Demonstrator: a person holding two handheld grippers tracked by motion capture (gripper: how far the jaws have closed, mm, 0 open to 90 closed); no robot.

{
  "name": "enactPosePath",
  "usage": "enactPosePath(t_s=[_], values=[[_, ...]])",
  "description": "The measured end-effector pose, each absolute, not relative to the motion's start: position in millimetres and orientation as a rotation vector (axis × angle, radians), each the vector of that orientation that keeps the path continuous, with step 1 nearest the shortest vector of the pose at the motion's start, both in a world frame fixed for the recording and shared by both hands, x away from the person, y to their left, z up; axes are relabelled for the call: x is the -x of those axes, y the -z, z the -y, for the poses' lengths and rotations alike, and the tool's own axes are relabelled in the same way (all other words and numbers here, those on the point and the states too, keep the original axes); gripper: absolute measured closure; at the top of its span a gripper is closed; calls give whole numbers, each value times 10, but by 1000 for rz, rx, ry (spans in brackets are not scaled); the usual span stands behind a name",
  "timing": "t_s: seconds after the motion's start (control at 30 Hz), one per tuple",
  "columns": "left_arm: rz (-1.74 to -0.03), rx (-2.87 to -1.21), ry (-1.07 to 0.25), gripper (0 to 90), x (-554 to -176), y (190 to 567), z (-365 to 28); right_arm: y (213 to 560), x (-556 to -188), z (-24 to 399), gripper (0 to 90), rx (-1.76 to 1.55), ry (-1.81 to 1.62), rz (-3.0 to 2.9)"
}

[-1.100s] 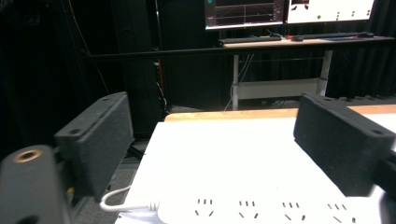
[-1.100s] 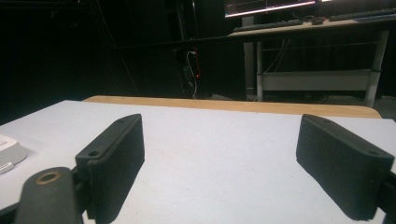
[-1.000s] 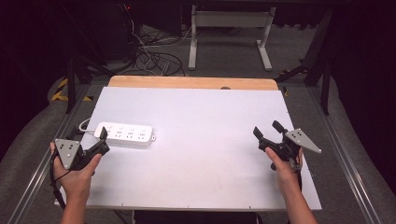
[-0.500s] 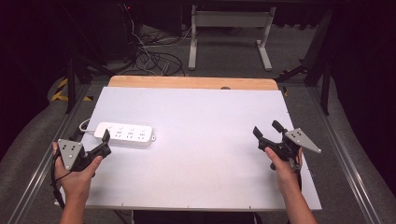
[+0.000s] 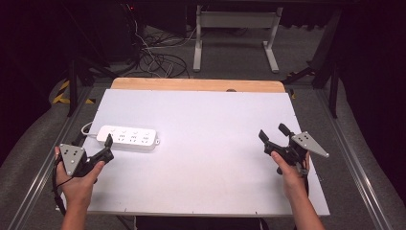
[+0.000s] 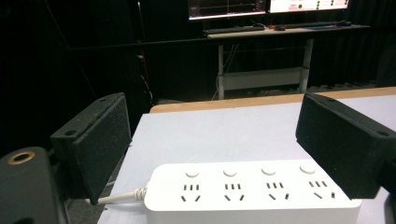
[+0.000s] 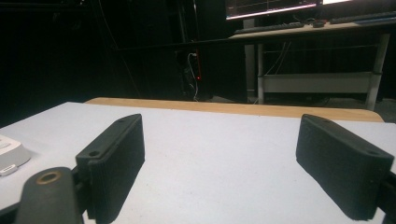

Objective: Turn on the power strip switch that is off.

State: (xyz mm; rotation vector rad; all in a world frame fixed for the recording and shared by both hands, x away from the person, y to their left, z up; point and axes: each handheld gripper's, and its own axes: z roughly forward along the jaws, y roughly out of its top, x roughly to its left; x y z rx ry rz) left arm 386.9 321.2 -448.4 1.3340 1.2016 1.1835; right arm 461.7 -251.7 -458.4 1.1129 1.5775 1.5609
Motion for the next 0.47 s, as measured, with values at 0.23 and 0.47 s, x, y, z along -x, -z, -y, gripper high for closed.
enactPosePath(t_s=[0.23, 0.47], values=[[-1198, -1343, -1176, 106, -3877, 4490, -3215, 4583, -4614, 2520, 160, -1113, -1560, -1579], [-1204, -1344, -1180, 106, -3892, 4497, -3228, 4591, -4627, 2530, 160, -1119, -1562, -1576]])
